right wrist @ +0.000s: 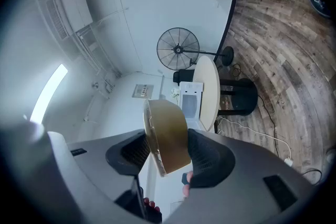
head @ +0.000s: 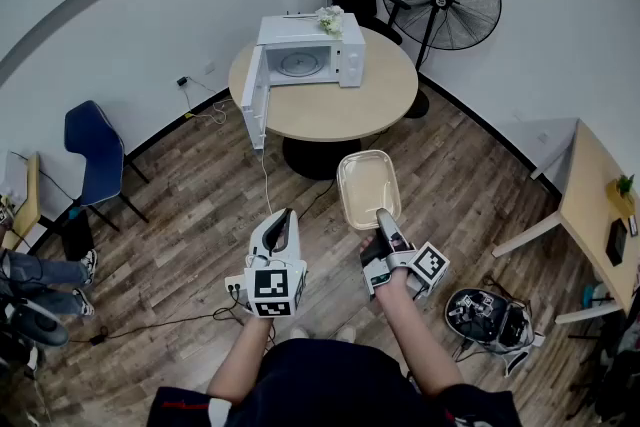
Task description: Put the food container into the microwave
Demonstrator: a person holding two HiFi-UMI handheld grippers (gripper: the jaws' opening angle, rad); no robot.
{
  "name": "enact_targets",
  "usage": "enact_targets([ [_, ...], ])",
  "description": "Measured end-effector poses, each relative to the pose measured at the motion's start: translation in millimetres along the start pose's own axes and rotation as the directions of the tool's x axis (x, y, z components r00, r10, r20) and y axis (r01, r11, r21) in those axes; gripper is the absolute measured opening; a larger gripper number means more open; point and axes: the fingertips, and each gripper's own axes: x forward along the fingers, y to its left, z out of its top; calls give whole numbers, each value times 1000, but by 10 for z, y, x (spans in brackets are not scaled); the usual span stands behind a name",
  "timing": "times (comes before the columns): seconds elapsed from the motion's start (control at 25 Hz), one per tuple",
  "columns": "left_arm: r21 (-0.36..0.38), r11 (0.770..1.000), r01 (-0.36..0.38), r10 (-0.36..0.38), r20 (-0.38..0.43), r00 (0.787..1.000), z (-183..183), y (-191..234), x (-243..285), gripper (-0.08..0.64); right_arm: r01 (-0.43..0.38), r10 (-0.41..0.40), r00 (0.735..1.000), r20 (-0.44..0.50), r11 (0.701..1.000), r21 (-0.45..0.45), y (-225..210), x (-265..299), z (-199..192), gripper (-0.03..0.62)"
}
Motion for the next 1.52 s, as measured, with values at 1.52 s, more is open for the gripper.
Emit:
enact_targets([
  [1.52, -8, 995, -104, 103, -66, 993, -363, -505, 125, 15, -12, 23, 993, -118, 996, 92, -408, 0, 377, 218],
])
